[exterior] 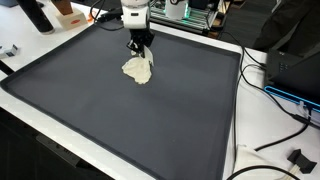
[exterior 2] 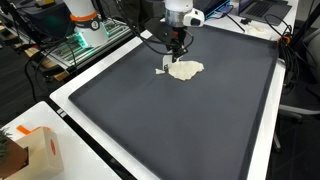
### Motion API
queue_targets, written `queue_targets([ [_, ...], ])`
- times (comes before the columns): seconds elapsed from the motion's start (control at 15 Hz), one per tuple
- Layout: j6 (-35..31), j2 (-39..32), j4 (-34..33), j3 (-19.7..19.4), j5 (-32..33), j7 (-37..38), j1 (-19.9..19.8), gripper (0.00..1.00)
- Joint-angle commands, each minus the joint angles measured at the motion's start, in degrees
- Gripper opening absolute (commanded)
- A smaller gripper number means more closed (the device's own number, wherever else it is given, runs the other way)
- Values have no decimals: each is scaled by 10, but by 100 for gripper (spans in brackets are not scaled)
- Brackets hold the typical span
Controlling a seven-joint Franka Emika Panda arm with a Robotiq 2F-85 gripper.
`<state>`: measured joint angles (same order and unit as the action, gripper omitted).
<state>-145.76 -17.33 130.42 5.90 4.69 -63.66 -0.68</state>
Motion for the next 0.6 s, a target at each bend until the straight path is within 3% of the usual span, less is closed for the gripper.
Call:
queue_targets([
  [0.0,-24,-35,-18,22,-18,-21,-6,1],
  [0.2,-19,-51,-35,29,-20,-17,-2,1],
  [0.53,-7,-37,-19,7,6,25,1,1],
])
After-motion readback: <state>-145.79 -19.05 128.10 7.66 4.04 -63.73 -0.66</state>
